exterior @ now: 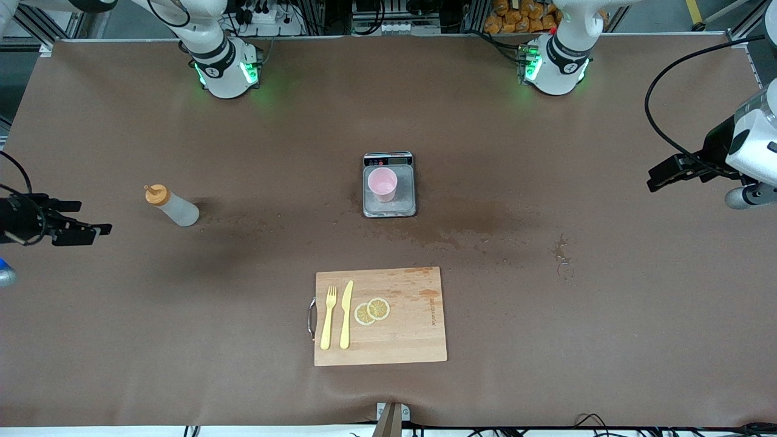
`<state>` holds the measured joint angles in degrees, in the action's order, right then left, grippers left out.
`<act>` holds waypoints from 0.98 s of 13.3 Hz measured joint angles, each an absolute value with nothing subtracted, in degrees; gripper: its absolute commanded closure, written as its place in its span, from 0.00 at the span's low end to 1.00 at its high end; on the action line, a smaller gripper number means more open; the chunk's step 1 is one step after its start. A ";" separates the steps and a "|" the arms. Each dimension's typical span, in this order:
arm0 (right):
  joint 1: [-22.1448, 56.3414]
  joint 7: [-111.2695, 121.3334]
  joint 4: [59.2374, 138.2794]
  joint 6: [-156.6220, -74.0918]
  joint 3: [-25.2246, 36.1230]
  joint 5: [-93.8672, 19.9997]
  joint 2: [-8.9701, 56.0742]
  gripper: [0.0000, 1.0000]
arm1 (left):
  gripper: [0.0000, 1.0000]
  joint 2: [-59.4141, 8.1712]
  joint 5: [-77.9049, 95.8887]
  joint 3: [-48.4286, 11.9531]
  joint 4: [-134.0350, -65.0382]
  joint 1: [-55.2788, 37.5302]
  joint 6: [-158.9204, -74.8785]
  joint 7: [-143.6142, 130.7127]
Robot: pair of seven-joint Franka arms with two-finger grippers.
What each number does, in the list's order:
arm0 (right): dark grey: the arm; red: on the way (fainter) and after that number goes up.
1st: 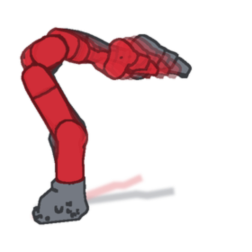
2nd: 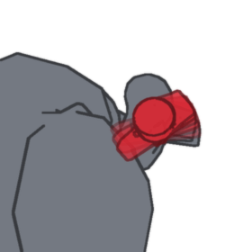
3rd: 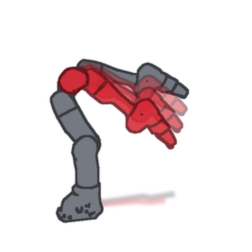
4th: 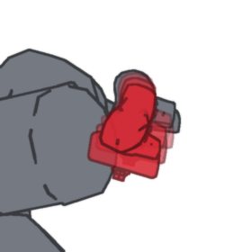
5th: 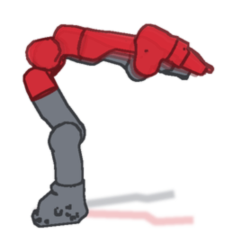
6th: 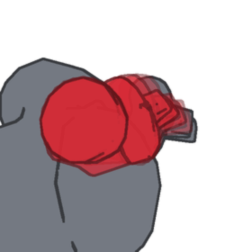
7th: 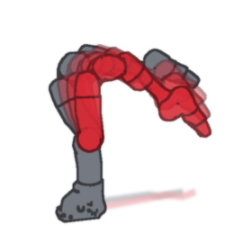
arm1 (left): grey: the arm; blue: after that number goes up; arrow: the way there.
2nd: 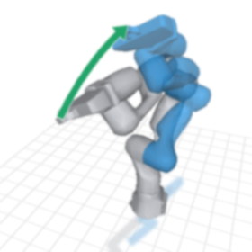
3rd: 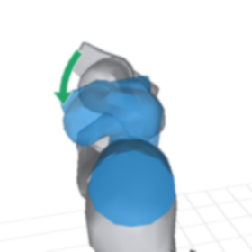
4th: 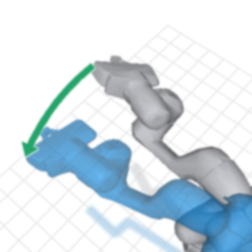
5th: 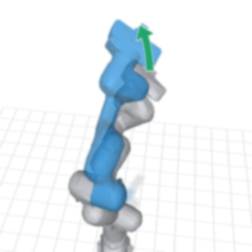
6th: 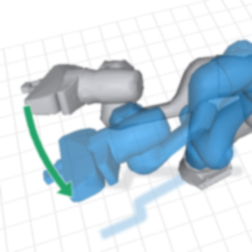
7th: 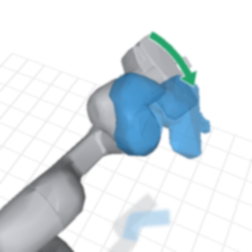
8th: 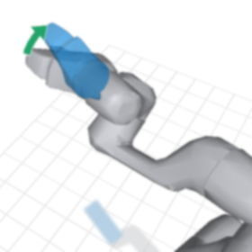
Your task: Add sauce to pink cup with both arms
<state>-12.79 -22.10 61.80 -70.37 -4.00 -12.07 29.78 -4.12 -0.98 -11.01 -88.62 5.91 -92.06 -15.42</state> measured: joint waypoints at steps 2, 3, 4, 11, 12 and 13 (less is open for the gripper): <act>-10.25 -21.54 62.44 -70.96 -4.16 -10.95 26.06 0.00 | 0.00 -4.12 -0.98 -11.01 -88.62 5.91 -92.06 -15.42; -8.62 -21.44 63.42 -71.86 -4.24 -9.43 24.28 0.00 | 0.00 -4.12 -0.98 -11.01 -88.62 5.91 -92.06 -15.42; -6.93 -21.35 65.21 -73.34 -4.28 -7.84 22.40 0.00 | 0.00 -4.12 -0.98 -11.01 -88.62 5.91 -92.05 -15.42; -5.38 -9.50 84.20 -85.32 -3.73 -3.34 5.85 0.00 | 0.00 -4.12 -0.98 -11.01 -88.57 6.02 -92.06 -15.42; -5.33 -9.30 85.57 -85.55 -3.88 -2.56 4.03 0.00 | 0.00 -4.12 -0.98 -11.01 -88.57 6.03 -92.06 -15.42; -5.20 -9.17 86.42 -85.75 -3.98 -2.16 2.73 0.00 | 0.00 -4.12 -0.98 -11.01 -88.57 6.04 -92.06 -15.42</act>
<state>-5.20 -9.17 86.42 -85.75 -3.98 -2.16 2.73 -4.12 -0.98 -11.01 -88.57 6.04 -92.06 -15.42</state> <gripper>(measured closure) 0.000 0.000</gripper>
